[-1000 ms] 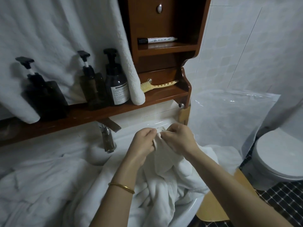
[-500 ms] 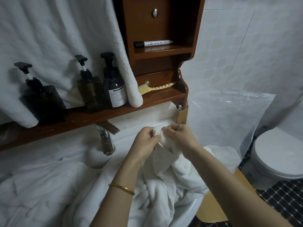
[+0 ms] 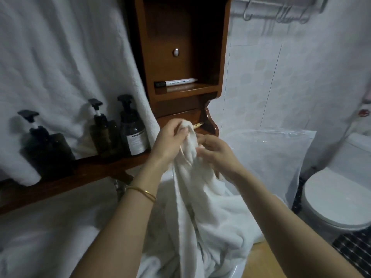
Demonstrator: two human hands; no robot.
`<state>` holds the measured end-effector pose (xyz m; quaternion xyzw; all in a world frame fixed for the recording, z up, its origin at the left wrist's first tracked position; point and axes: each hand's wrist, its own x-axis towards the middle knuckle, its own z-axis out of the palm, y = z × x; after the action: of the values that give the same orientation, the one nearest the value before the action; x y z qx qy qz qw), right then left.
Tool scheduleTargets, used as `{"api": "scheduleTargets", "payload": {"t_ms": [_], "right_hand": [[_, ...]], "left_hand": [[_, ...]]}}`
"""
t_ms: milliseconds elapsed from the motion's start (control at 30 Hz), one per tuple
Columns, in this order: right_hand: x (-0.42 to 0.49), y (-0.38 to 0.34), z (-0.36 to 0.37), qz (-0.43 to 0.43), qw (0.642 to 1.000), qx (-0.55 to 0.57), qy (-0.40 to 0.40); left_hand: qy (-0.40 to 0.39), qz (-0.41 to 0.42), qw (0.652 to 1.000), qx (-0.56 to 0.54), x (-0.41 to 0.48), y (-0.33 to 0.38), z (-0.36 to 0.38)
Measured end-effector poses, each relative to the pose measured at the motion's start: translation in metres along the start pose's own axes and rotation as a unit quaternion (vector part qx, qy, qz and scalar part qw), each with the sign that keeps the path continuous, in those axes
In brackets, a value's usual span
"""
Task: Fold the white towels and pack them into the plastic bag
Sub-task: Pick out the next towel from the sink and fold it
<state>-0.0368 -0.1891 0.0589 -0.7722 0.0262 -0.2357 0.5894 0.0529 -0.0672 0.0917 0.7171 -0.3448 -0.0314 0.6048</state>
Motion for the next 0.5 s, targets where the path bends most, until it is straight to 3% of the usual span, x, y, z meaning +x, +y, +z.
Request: {"api": "scheduleTargets", "payload": {"t_ms": [100,233,500], "right_hand": [[0.014,-0.026,-0.013,-0.033,0.995,0.089,-0.012],[0.03,-0.046,-0.029,-0.04,0.992,0.113,-0.029],[0.035,-0.053,-0.054,-0.035,0.999,0.025,0.02]], "left_hand": [[-0.067,0.075,0.994,0.034,0.028,0.043,-0.006],[-0.114,0.156,0.972,0.131,0.052,0.086,-0.007],[-0.065,0.33,0.915,0.223,0.057,0.128,0.006]]}}
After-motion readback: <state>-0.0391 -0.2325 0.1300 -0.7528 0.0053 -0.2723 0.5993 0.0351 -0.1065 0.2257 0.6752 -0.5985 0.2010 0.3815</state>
